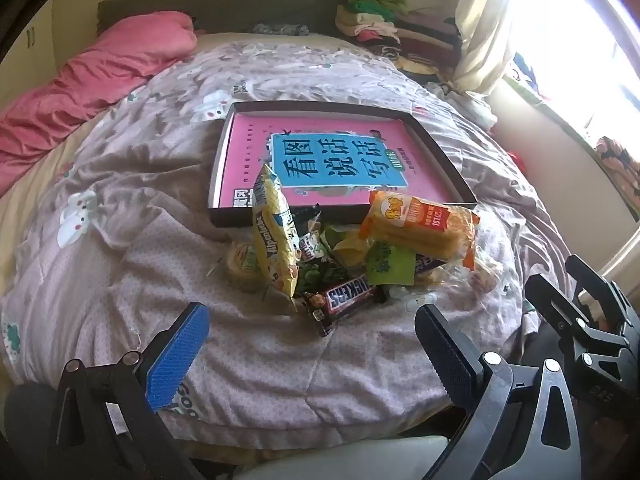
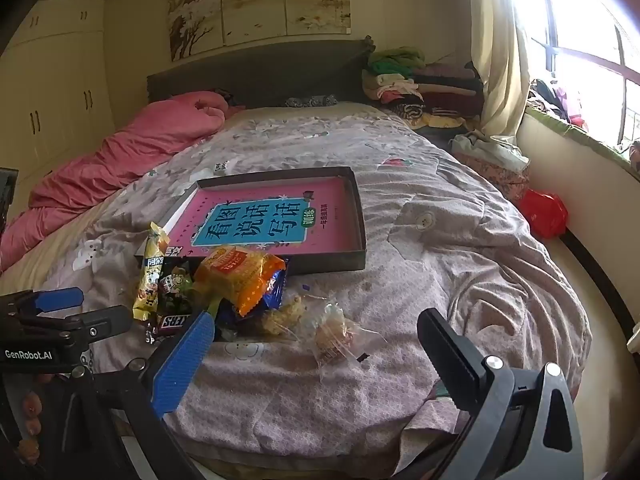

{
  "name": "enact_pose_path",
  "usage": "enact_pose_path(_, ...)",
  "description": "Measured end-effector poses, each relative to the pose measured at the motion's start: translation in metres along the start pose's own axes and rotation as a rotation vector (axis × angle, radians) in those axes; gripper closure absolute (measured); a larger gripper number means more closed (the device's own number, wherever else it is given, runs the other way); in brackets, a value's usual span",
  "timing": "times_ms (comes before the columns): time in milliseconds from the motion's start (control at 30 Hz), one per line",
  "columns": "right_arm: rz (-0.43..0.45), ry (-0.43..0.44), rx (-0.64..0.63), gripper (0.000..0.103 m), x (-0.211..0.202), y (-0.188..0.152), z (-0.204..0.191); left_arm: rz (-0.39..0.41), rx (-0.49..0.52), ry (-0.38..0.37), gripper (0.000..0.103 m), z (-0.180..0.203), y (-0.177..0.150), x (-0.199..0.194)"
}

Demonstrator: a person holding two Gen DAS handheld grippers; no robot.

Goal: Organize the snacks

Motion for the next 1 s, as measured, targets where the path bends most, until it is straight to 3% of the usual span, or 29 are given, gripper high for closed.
enact_pose_path(1000, -0.002, -0.010, -0.001, 0.001, -0.0027, -0.0006, 0.0026, 0.031, 0.016, -0.005, 0.001, 0.0055, 0.0029, -0.0016)
Point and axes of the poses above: each gripper's, at about its wrist camera, not at the fingertips, and x roughly the way its jaws point, z to its right, y to its top, the point moved 8 cm from there along x, roughly the way its jaws point, and after that the axes turned 1 degree about -x, right-handed, at the moved point
